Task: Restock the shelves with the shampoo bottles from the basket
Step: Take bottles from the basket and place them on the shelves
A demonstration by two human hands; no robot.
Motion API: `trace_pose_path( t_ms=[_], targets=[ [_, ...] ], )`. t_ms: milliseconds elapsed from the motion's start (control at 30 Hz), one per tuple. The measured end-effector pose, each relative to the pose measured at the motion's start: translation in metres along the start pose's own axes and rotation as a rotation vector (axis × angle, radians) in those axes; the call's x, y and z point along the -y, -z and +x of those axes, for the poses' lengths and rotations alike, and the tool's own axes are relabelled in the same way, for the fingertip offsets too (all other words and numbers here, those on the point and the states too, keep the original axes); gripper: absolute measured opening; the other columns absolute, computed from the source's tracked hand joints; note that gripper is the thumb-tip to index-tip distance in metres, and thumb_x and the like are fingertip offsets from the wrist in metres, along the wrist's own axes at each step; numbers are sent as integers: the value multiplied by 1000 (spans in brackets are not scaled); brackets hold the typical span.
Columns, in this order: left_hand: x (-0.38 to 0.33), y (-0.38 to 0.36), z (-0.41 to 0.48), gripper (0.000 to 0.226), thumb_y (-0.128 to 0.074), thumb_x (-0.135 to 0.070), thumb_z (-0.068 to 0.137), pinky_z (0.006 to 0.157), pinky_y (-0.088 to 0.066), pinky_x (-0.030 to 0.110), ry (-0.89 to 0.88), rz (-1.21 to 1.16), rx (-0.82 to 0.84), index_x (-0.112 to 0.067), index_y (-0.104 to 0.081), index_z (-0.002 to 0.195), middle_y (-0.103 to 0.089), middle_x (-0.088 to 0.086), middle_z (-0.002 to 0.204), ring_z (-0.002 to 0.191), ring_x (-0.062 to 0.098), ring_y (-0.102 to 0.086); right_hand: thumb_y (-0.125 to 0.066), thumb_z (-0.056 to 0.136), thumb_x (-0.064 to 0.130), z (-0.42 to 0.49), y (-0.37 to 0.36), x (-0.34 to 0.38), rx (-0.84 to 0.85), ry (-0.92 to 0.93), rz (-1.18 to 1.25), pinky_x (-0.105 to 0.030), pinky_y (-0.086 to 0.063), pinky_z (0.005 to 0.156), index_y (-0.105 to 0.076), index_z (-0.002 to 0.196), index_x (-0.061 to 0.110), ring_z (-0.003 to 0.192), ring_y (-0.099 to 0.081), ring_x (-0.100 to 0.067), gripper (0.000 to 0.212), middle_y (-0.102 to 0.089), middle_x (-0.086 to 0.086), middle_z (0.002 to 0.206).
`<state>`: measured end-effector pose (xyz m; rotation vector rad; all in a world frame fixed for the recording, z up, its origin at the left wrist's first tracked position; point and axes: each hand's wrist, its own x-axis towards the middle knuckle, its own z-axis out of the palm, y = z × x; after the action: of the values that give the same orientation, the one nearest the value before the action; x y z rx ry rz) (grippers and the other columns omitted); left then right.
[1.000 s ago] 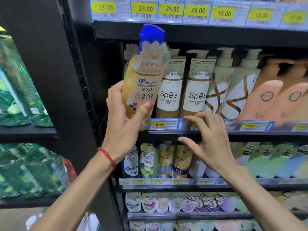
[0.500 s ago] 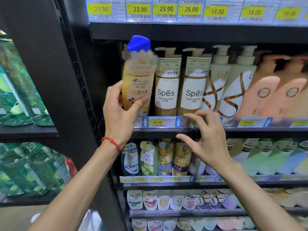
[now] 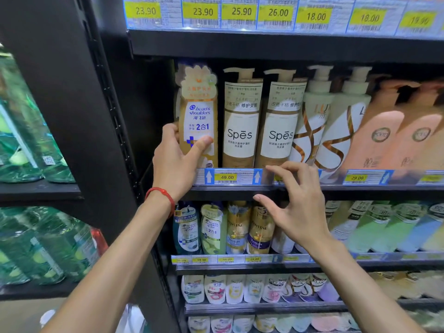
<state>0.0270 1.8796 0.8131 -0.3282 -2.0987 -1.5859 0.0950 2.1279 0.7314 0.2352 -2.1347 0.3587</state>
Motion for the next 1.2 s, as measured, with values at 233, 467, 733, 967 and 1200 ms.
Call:
trace_pose_path(
  t_ms=[233, 467, 733, 967, 1200],
  targets=[
    [0, 4, 1, 36, -65, -44, 96, 80, -55, 18, 13, -12, 148, -26, -51, 124, -68, -14, 115, 100, -3, -68, -78, 84, 48, -1, -1, 4, -8, -6, 5, -26, -40, 97, -65, 134, 15, 117, -49, -23, 61, -50, -2, 127],
    [-1, 8, -6, 30, -57, -37, 102, 89, -54, 19, -25, 26, 227, -28, -46, 128, -66, -16, 122, 108, -3, -65, -83, 85, 43, -2, -2, 3, -12, -2, -4, -31, -42, 98, -64, 135, 13, 117, -49, -26, 61, -54, -8, 127],
    [8, -1, -58, 73, -65, -19, 96, 118, -28, 17, -229, 269, -53, -18, -25, 158, -32, -10, 157, 145, -1, -30, -72, 91, 37, -3, 9, 7, 69, 29, -27, -37, -46, 102, -59, 141, 13, 121, -50, -26, 57, -53, -8, 130],
    [14, -2, -115, 58, -62, -28, 92, 101, -49, 44, -458, 833, 120, -12, -46, 146, -43, 8, 151, 134, 29, -45, -68, 90, 34, -23, 34, 19, 244, 42, -104, -50, -41, 115, -56, 142, 10, 135, -45, -34, 59, -48, -13, 146],
    [24, -2, -163, 61, -50, -43, 96, 105, -45, 43, -518, 1040, 414, -16, -42, 152, -41, 6, 158, 144, 28, -40, -66, 90, 33, -79, 73, 46, 272, -21, -230, -47, -40, 112, -59, 137, 12, 134, -47, -33, 52, -55, -10, 141]
  ],
)
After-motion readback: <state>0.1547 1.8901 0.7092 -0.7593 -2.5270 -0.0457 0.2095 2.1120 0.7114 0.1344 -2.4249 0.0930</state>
